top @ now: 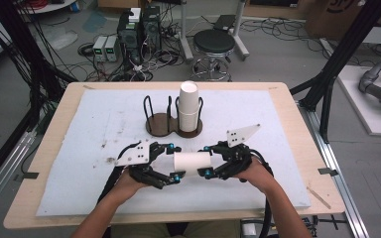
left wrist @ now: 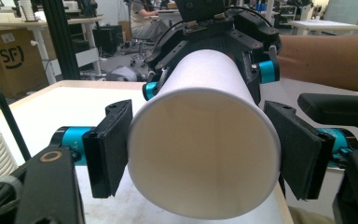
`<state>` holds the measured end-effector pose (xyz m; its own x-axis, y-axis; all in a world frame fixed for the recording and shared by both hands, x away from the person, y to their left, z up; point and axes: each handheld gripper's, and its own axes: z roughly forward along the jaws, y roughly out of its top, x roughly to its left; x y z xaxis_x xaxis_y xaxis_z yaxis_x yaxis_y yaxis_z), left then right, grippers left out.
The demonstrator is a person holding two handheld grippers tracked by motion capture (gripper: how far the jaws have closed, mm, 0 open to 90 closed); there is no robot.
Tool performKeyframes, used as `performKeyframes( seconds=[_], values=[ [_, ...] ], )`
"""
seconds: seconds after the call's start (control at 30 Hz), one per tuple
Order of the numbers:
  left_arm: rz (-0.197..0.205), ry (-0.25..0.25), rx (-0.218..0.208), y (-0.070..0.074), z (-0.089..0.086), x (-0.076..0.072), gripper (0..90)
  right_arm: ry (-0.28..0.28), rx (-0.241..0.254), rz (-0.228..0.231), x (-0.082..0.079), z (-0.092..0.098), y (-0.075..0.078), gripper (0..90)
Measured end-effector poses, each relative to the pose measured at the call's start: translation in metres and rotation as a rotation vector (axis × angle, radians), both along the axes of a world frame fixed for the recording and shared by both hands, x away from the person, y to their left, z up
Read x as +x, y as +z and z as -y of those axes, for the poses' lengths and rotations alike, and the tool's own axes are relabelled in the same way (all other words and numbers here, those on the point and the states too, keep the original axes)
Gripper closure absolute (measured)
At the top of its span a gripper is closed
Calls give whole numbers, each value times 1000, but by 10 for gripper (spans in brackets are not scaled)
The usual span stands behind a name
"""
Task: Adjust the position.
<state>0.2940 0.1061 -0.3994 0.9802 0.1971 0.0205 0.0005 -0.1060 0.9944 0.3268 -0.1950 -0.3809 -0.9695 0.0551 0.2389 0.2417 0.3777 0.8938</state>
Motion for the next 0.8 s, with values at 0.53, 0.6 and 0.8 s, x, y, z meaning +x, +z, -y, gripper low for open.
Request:
performKeyframes(
  seconds=[0.53, 0.6, 0.8],
  values=[
    [-15, 13, 141, 21, -7, 6, 270, -102, -93, 170, -8, 4, 29, 209],
    [-17, 11, 168, 25, -7, 7, 271, -96, -133, 218, -9, 2, 34, 209],
    [-12, 7, 244, 36, -6, 10, 270, -78, -231, 315, -11, -8, 47, 209]
  ],
)
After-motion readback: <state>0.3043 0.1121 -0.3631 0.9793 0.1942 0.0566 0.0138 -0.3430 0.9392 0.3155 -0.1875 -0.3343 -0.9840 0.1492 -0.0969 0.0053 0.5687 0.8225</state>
